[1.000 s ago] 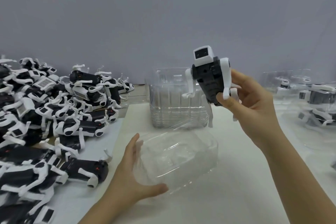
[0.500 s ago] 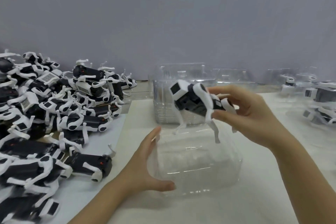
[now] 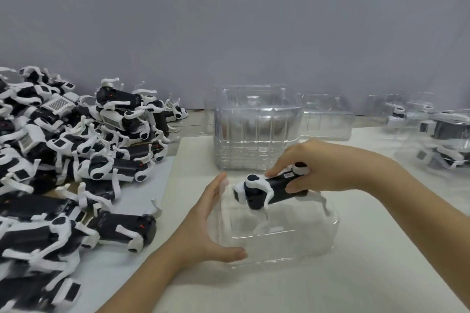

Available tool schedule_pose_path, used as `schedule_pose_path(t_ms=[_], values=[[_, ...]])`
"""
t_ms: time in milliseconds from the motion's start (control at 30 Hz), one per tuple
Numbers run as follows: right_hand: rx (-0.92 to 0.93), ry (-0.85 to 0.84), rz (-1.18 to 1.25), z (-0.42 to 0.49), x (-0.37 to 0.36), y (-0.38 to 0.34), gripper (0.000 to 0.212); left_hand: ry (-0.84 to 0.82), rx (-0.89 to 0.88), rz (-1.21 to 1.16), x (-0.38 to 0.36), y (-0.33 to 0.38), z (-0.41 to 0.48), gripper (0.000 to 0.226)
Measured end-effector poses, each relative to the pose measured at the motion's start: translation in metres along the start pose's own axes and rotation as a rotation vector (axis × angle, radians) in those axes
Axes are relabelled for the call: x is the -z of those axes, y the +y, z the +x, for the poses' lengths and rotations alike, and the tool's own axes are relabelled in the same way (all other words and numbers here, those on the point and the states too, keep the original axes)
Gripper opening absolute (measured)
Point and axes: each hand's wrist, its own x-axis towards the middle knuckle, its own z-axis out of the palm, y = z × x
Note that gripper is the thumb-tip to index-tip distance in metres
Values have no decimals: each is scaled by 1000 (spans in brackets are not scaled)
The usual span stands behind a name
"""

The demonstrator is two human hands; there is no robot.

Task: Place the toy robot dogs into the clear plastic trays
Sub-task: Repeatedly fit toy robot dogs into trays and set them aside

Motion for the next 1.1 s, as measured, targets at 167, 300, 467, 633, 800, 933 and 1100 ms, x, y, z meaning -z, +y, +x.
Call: schedule_pose_path(t_ms=[167,300,467,633,800,933,1100], values=[[3,11,-82,16,-12,6,40,6,2,-8,1,1,2,129],[29,16,-40,18,-20,15,40,13,2,-12,0,-1,4,129],[49,-25,-92,18,-41,20,40,13,8,-5,-2,-2,5,131],[140,138,-291,17,-51,23,38,-6,27,-16,0,-2,8,128],[141,214,-358,15,-59,26,35,-12,30,-44,2,-2,12,128],[21,569,383,-4,-61,36,22,-15,63,-122,4,-4,11,122],[-565,613,855,-23,-91,49,69,216,177,-405,-4,22,30,74]])
